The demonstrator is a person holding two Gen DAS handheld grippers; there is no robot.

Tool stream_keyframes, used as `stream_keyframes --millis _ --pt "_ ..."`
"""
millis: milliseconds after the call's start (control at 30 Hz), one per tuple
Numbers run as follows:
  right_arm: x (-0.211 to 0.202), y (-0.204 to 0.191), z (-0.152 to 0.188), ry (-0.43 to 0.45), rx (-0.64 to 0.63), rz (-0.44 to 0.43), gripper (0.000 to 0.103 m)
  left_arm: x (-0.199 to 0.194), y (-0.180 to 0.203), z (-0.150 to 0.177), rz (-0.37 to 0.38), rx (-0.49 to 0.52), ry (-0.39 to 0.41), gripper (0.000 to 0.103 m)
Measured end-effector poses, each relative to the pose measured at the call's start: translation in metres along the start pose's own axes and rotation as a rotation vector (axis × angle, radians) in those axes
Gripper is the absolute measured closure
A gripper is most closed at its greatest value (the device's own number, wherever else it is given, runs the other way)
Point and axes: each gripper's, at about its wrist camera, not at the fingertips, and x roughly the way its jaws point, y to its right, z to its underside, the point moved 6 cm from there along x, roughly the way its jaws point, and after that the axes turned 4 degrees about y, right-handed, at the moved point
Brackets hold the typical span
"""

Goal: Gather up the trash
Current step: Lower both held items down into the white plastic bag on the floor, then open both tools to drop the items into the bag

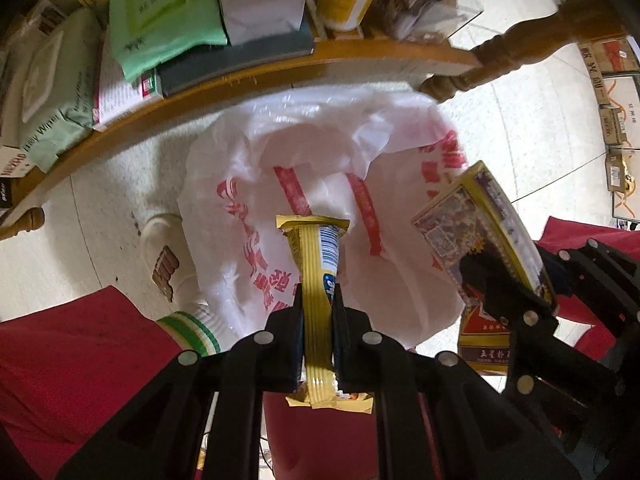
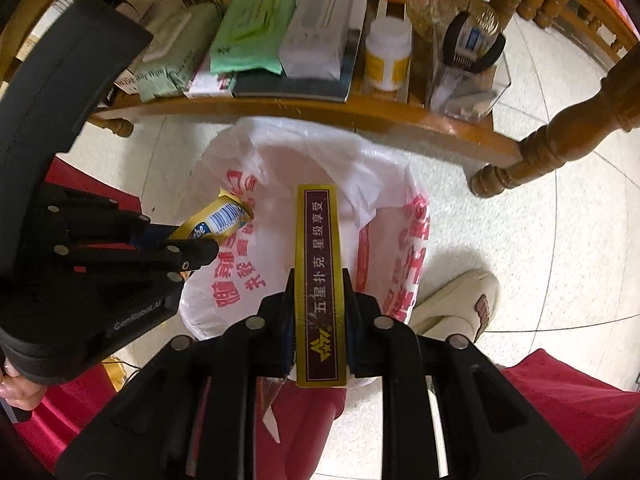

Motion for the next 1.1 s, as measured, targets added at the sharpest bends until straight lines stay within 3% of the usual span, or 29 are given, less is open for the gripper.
stream_keyframes --millis 533,567,633,733,1100 --pt "0.022 -0.002 0.0 -0.053 0.012 -0.014 0.084 0.029 0.0 0.0 -0.012 -0.007 -0.063 0.09" --pt "0.022 -0.002 -0.001 -0.054 0.012 -0.013 0.084 0.029 -0.001 -0.001 -0.024 -0.007 -0.062 0.088" --pt "0.022 -0.001 -0.001 -0.051 0.017 -0.014 0.08 0.032 -0.002 -0.001 -0.029 -0.012 -0.081 0.065" --pt "0.022 0.003 -0.002 -0.049 0.025 0.002 0.073 0.035 -0.007 -0.001 -0.047 -0.028 -0.093 0.057" --pt "0.024 0.01 -0.003 -0.061 0.068 -0.005 0.066 0.034 -0.013 0.0 -0.052 -0.053 -0.099 0.051"
